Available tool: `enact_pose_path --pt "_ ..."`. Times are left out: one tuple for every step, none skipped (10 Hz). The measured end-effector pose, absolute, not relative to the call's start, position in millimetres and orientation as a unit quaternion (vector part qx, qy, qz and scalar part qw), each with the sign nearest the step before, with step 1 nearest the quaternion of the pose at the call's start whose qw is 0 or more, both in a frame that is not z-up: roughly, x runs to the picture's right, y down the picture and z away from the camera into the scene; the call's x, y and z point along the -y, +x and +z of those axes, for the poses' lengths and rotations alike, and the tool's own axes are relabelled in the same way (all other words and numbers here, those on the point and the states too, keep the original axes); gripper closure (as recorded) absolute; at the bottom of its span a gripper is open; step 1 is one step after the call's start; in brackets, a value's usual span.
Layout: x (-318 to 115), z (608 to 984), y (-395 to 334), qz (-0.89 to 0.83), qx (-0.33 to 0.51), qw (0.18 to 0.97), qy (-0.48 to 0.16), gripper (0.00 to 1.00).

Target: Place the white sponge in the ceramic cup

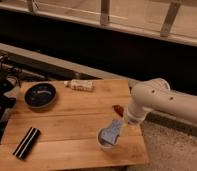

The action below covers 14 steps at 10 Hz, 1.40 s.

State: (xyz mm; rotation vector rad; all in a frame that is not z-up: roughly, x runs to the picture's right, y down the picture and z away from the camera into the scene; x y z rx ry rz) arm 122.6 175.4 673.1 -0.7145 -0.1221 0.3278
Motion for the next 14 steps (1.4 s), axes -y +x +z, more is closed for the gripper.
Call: enact_pose_path --pt "-176.8 676.3 119.9 0.158 0.062 0.92 -0.352 0.75" --pt "-180.3 680.7 117.5 0.156 0.064 0.917 -0.361 0.63" --pt "-183.6 684.6 118.7 0.157 0.064 0.914 -0.369 0.52" --pt "-186.1 687.1 118.7 0.156 0.065 0.912 -0.374 0.44" --pt "-187.8 690.7 115.9 0.153 0.068 0.91 -0.38 0.31" --pt "-187.7 691.0 115.8 0.153 0.07 0.909 -0.381 0.26" --pt "-187.8 690.0 117.4 0.154 0.072 0.909 -0.381 0.25" --pt "-187.2 688.5 118.6 0.155 0.076 0.91 -0.378 0.25" --pt "-186.3 687.2 118.1 0.154 0.08 0.91 -0.375 0.25" --pt "-185.5 685.9 116.8 0.151 0.082 0.911 -0.374 0.25" --pt "-184.6 684.0 115.7 0.147 0.084 0.913 -0.372 0.25" --pt "-183.8 679.7 116.1 0.143 0.085 0.915 -0.368 0.25" --pt "-182.8 676.5 116.7 0.142 0.085 0.916 -0.364 0.25" --pt "-179.7 670.7 119.1 0.144 0.085 0.92 -0.355 0.25"
